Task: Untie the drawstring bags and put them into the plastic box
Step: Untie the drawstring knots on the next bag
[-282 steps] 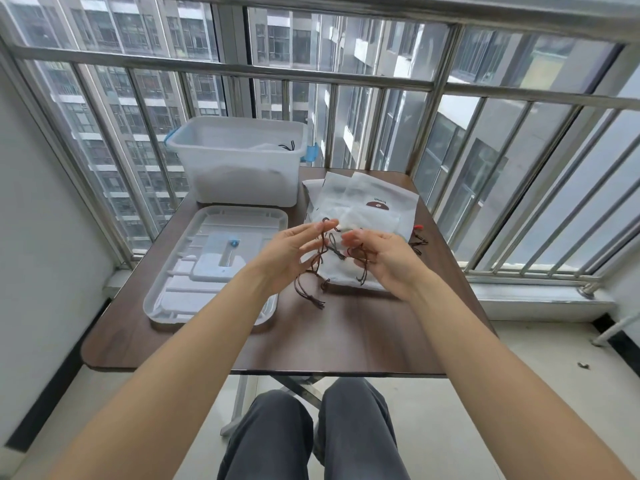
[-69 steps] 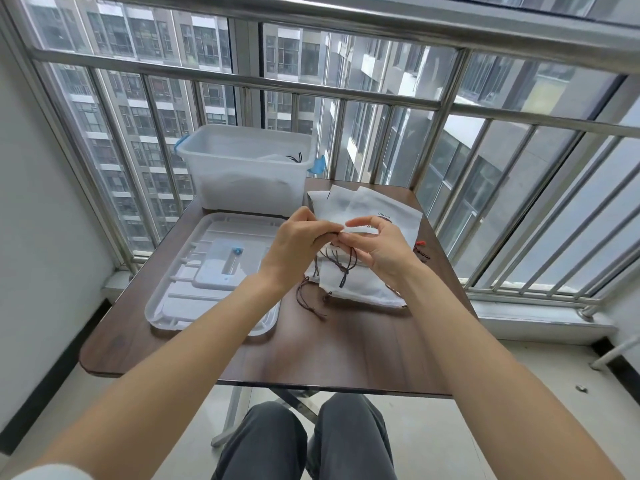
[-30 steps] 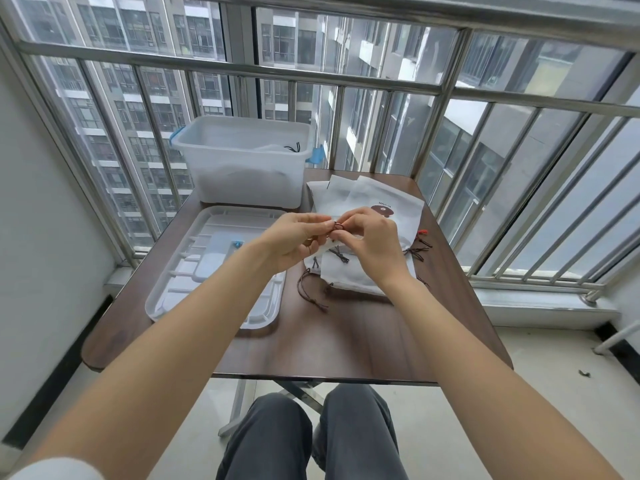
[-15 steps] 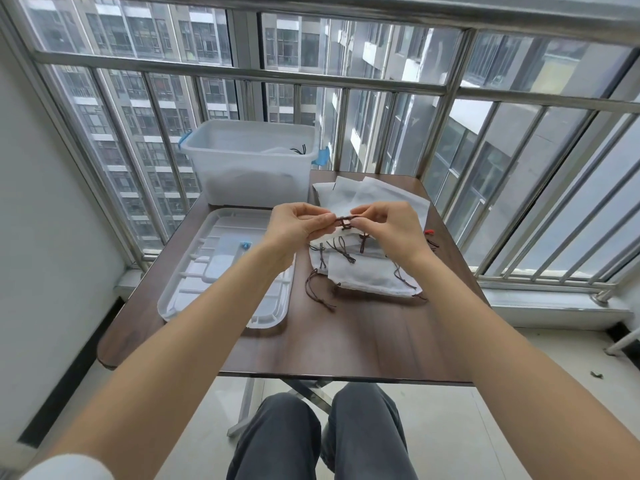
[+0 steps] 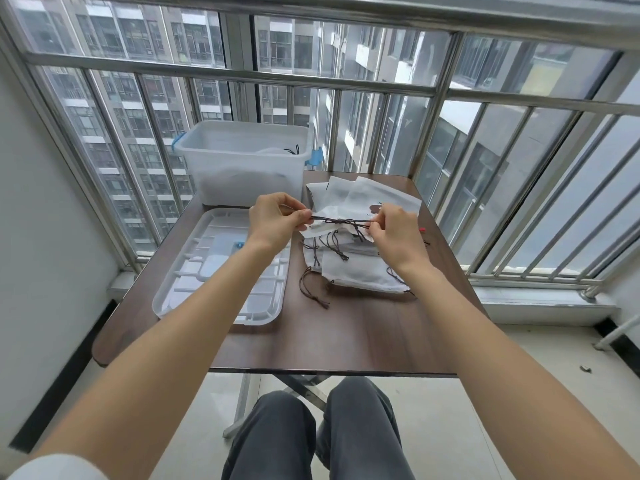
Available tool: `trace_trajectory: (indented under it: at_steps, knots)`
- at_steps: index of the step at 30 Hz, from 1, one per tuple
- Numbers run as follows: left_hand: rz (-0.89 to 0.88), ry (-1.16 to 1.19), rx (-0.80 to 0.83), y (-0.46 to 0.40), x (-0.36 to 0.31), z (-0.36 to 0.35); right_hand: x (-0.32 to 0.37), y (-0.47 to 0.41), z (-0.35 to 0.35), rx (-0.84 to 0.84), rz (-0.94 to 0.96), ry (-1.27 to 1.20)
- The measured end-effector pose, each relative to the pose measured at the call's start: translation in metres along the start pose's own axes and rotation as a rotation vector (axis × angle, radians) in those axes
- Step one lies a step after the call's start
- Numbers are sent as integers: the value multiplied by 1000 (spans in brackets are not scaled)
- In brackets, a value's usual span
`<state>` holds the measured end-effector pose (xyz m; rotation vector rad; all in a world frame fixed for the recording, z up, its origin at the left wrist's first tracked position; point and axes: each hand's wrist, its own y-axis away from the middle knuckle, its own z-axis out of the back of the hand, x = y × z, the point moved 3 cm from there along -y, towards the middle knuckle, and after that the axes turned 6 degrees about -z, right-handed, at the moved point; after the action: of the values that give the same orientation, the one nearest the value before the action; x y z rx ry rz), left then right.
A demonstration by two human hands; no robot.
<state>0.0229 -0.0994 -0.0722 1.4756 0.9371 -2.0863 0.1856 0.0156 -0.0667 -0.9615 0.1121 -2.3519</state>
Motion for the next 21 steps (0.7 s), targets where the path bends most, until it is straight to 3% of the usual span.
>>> trace_trajectory:
  at_steps: [6,11,17,21]
  knots:
    - [19,36,-17,0,1,2,-2,-3,0,-6,-24,2]
    - [77,163,64,-1,2,3,4,-3,0,29,-61,-26]
    - [181,170,148,-6,5,8,20,6,-5,369,18,-217]
    - [198,265,194,-9,-3,4,25,5,-21,383,230,166]
